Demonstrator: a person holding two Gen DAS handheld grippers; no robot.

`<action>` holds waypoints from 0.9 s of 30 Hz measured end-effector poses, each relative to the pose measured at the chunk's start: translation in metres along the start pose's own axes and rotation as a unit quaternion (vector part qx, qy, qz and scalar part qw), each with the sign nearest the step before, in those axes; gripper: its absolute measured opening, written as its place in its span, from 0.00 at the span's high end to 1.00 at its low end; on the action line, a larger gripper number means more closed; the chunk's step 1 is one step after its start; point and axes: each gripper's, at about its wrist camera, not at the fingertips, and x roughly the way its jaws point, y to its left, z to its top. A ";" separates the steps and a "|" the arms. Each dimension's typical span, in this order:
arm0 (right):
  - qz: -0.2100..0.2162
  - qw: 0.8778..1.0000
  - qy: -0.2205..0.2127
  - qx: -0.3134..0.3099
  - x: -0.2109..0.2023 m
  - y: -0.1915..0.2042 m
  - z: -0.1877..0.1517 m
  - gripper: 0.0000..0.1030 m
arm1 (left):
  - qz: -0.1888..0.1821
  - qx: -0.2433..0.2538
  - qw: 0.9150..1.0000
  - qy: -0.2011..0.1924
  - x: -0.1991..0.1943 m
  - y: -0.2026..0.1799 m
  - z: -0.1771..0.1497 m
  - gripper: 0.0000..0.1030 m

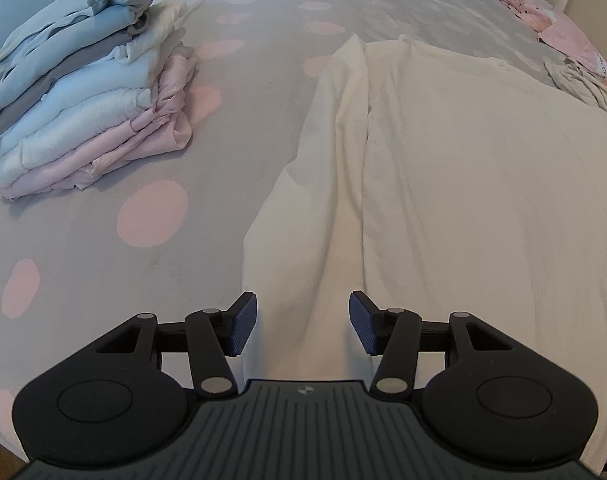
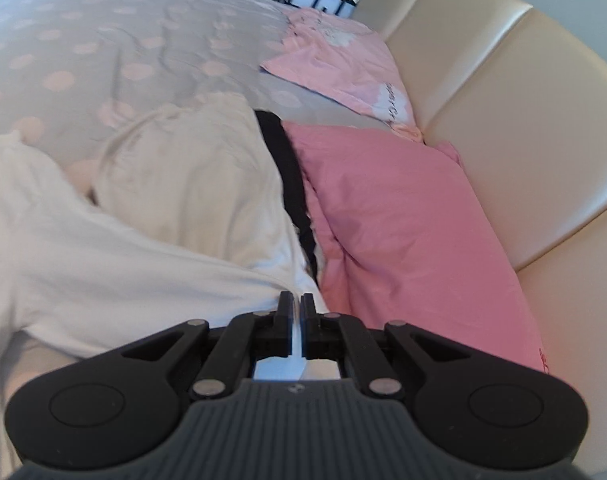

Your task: Fold clothes

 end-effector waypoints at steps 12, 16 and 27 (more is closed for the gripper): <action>-0.032 0.998 -0.029 0.051 0.025 0.025 -0.049 0.73 | 0.027 0.046 0.998 0.011 0.005 -0.019 -0.008 0.53; 0.014 0.997 -0.060 0.036 -0.012 0.045 -0.063 0.67 | 0.054 0.034 0.997 0.037 0.003 -0.014 -0.016 0.53; 0.119 0.985 -0.128 -0.008 -0.101 0.113 -0.087 0.53 | 0.052 0.082 0.992 0.076 -0.023 -0.011 -0.063 0.52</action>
